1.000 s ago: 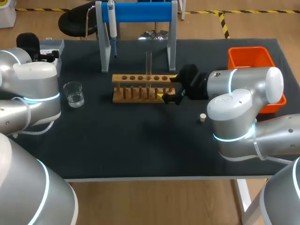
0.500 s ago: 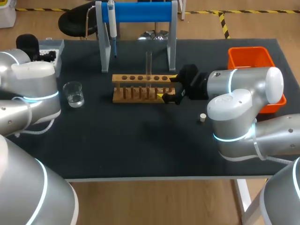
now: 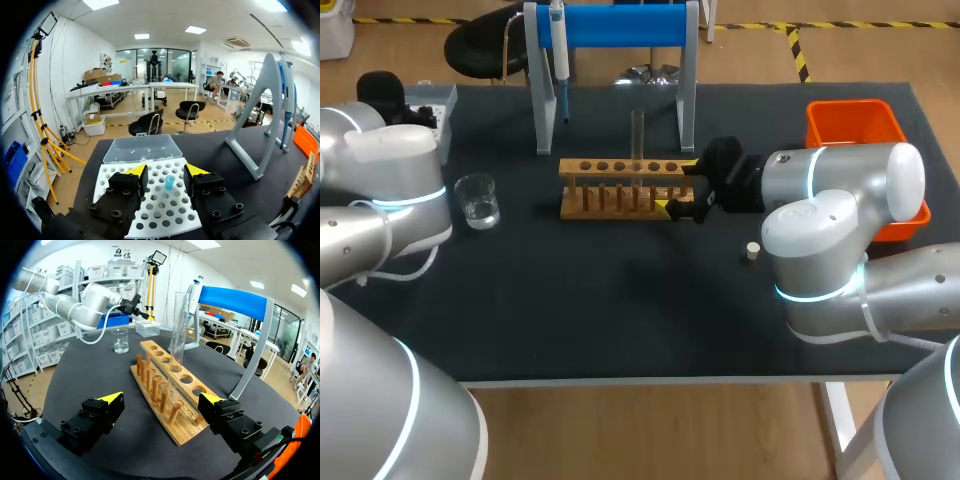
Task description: Invert the test tube, pick up the pipette, mount the tip to pipette, aspirate from beaker and dispense into the tube, eject the tip, return the pipette, and cap with the stopper.
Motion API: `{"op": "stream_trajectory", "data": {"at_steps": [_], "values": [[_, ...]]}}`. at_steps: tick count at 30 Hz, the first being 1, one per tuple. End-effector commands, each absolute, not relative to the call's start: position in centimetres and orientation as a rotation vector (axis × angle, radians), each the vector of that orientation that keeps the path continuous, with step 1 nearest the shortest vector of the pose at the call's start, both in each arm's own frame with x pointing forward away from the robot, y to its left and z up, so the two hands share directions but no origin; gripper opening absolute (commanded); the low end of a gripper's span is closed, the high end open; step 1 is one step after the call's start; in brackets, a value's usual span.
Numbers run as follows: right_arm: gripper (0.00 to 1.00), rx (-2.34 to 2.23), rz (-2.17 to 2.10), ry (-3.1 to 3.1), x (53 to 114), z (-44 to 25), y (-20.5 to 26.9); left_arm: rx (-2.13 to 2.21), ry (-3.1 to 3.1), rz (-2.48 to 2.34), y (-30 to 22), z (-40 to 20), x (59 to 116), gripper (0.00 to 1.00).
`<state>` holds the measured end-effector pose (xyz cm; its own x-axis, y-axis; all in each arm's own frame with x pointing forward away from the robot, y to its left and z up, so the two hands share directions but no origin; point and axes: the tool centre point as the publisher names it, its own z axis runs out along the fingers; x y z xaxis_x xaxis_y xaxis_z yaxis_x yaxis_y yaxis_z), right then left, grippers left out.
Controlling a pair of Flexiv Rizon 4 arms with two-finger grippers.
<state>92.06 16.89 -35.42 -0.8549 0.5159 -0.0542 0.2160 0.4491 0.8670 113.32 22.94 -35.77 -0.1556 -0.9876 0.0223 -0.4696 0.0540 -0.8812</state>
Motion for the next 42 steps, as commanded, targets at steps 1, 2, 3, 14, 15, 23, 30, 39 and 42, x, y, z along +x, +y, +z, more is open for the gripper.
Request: {"op": "stream_trajectory", "data": {"at_steps": [1, 2, 3, 14, 15, 23, 30, 39, 42], "values": [[1.0, 0.627, 1.365, 2.395, 92.04, -35.39, 16.85, -1.469, 1.701, -1.04, 23.0, -36.07, 113.85, 0.43], [1.0, 0.627, 1.365, 2.395, 92.04, -35.39, 16.85, -1.469, 1.702, -1.04, 23.0, -36.08, 113.86, 0.43], [1.0, 0.627, 1.365, 2.395, 92.04, -35.39, 16.85, -1.468, 1.703, -1.039, 23.01, -36.1, 113.88, 0.42], [1.0, 0.627, 1.365, 2.395, 92.04, -35.39, 16.85, -1.461, 1.713, -1.029, 23.19, -36.2, 114.07, 0.4], [1.0, 0.627, 1.365, 2.395, 92.04, -35.39, 16.85, -1.461, 1.714, -1.028, 23.2, -36.21, 114.08, 0.39], [1.0, 0.627, 1.365, 2.395, 92.04, -35.39, 16.85, -1.447, 1.733, -1.025, 23.3, -36.38, 114.15, 0.38], [1.0, 0.627, 1.365, 2.395, 92.04, -35.39, 16.85, -1.436, 1.744, -1.021, 23.27, -36.45, 114.2, 0.38], [1.0, 0.627, 1.365, 2.395, 92.04, -35.39, 16.85, -1.429, 1.756, -1.015, 23.15, -36.55, 114.26, 0.38], [1.0, 0.627, 1.365, 2.395, 92.04, -35.39, 16.85, -1.427, 1.76, -1.014, 23.14, -36.56, 114.28, 0.38]]}}
